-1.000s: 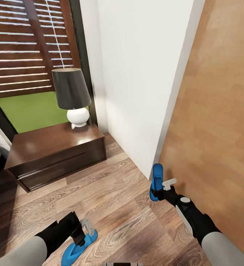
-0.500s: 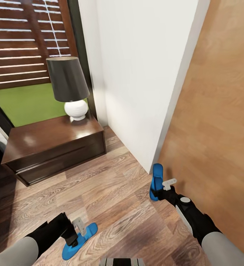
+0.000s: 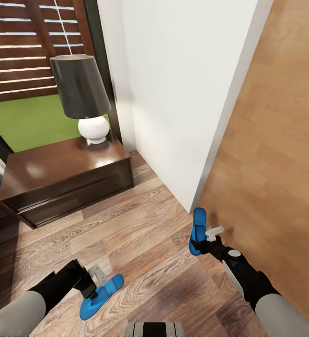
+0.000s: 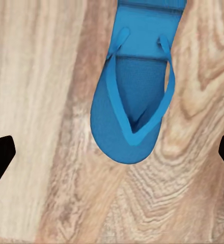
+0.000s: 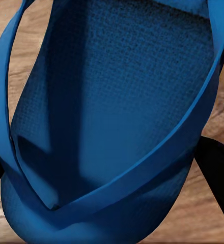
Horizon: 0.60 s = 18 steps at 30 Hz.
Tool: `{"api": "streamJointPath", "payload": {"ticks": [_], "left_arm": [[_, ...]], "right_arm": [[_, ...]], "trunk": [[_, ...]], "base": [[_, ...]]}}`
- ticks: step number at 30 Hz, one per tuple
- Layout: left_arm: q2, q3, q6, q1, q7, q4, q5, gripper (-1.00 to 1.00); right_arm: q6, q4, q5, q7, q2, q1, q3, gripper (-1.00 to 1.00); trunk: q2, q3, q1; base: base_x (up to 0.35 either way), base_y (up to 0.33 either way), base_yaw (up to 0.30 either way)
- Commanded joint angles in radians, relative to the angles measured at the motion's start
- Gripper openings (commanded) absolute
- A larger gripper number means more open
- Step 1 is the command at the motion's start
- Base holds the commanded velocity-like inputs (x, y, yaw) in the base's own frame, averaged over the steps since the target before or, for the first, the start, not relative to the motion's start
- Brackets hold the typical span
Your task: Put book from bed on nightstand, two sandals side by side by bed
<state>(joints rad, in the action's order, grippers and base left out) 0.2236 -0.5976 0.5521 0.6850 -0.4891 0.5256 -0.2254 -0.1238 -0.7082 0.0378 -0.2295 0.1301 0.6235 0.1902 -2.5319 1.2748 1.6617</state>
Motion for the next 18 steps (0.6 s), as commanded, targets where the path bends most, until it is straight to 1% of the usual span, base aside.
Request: {"api": "streamJointPath", "payload": {"ticks": [1, 3, 5, 6, 7, 12, 18], "left_arm": [[0.007, 0.0, 0.0, 0.006, 0.0, 0.0, 0.0, 1.0], [0.026, 0.001, 0.0, 0.025, 0.0, 0.0, 0.0, 1.0], [0.032, 0.001, -0.002, 0.039, 0.0, 0.001, 0.0, 1.0], [0.04, 0.0, -0.028, 0.058, -0.001, -0.006, 0.0, 1.0], [0.045, 0.0, -0.032, 0.059, -0.001, -0.006, 0.0, 1.0], [0.048, -0.001, -0.036, 0.06, -0.02, -0.002, -0.001, 1.0], [0.047, -0.001, -0.037, 0.06, -0.023, 0.0, -0.002, 1.0]], "right_arm": [[-0.001, 0.0, 0.0, 0.001, 0.0, 0.0, 0.0, -1.0], [-0.004, 0.001, 0.001, 0.001, -0.001, 0.0, 0.0, -1.0], [-0.005, 0.001, 0.001, 0.001, -0.001, -0.001, 0.0, -1.0], [-0.006, 0.001, 0.001, 0.0, -0.001, 0.0, 0.0, -1.0], [-0.006, 0.001, 0.001, 0.0, -0.001, -0.001, 0.0, -1.0], [-0.007, 0.001, 0.001, -0.001, -0.001, -0.001, 0.0, -1.0], [-0.007, 0.001, 0.001, -0.001, -0.003, -0.001, 0.0, -1.0]], "trunk": [[0.0, 0.004, 0.0], [-0.001, 0.012, 0.001], [-0.001, 0.019, 0.002], [-0.001, 0.023, 0.003], [-0.002, 0.027, 0.003], [-0.003, 0.047, 0.005], [-0.004, 0.07, 0.008]], "base": [[0.0, 0.0, 0.0], [0.0, 0.0, 0.0], [0.0, 0.0, 0.0], [0.0, 0.0, 0.0], [0.0, 0.0, 0.0], [0.0, 0.0, 0.0], [0.0, 0.0, 0.0]]}}
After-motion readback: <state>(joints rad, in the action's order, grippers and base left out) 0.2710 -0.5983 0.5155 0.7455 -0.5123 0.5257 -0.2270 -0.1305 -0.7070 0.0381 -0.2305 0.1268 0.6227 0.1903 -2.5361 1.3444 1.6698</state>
